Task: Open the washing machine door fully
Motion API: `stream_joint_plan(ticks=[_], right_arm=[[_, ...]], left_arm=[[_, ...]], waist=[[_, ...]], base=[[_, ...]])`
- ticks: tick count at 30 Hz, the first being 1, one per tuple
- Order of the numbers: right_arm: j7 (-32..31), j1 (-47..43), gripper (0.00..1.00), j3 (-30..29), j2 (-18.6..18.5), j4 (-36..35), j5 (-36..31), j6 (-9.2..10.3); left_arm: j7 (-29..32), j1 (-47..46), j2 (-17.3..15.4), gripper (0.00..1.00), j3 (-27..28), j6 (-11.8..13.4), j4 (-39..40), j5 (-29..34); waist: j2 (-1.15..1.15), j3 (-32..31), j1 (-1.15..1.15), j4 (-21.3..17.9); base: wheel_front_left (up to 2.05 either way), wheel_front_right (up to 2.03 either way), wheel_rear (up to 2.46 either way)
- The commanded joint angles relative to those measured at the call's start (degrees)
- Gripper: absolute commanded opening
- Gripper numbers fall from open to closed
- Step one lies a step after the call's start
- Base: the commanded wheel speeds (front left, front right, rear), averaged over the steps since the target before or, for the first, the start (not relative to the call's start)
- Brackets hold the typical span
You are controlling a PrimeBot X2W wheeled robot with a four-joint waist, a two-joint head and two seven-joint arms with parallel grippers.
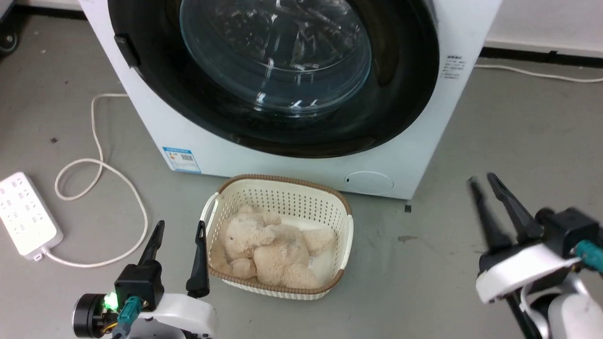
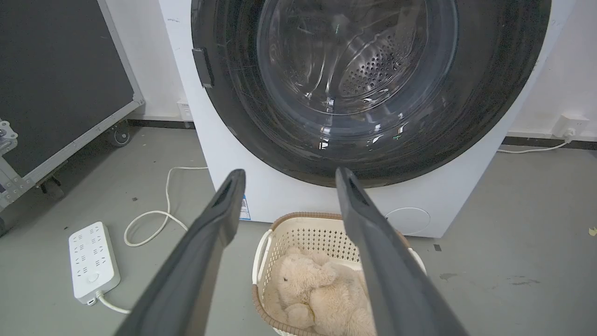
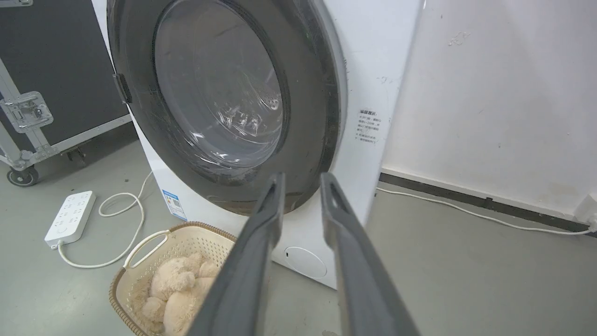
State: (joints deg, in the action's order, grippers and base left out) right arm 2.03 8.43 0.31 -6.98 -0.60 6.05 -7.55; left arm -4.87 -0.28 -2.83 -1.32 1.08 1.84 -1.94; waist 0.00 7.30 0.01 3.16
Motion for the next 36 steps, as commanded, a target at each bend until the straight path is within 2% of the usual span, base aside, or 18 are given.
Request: stream_joint_plan(ticks=[1, 15, 24, 28, 36], right_arm=[[-0.58, 2.27, 0.00, -0.22, -0.59, -0.08, 1.48, 0.02], [-9.72, 15.40, 0.00, -7.59, 0.55, 5.07, 14.47, 0.03], [-17.03, 27.05, 0.00, -12.78, 1.49, 11.79, 19.72, 0.04], [-22.02, 32.71, 0.00, -16.90, 2.17, 15.86, 24.24, 0.04], [-29.24, 41.74, 0.00, -21.84, 0.94, 22.48, 24.96, 0.04]], left_arm=[[-0.69, -1.07, -0.03, 1.00, -0.26, 0.38, 0.40, -0.46], [-2.36, -2.65, -0.03, 1.00, -1.21, 1.41, 1.36, -2.01], [-3.56, -4.10, -0.04, 1.00, -1.59, 1.72, 1.89, -2.76], [-4.04, -4.57, -0.04, 1.00, -1.78, 1.97, 2.21, -3.10], [-4.87, -5.07, -0.04, 1.00, -1.97, 2.24, 2.57, -3.60]], waist=[[0.00, 0.79, -0.01, 0.49], [0.00, 5.55, -0.01, 3.35], [0.00, 8.83, -0.01, 5.56], [0.00, 10.09, -0.01, 6.42], [0.00, 12.09, -0.01, 8.02]], base=[[0.00, 0.00, 0.00], [0.00, 0.00, 0.00], [0.00, 0.00, 0.00], [0.00, 0.00, 0.00], [0.00, 0.00, 0.00]])
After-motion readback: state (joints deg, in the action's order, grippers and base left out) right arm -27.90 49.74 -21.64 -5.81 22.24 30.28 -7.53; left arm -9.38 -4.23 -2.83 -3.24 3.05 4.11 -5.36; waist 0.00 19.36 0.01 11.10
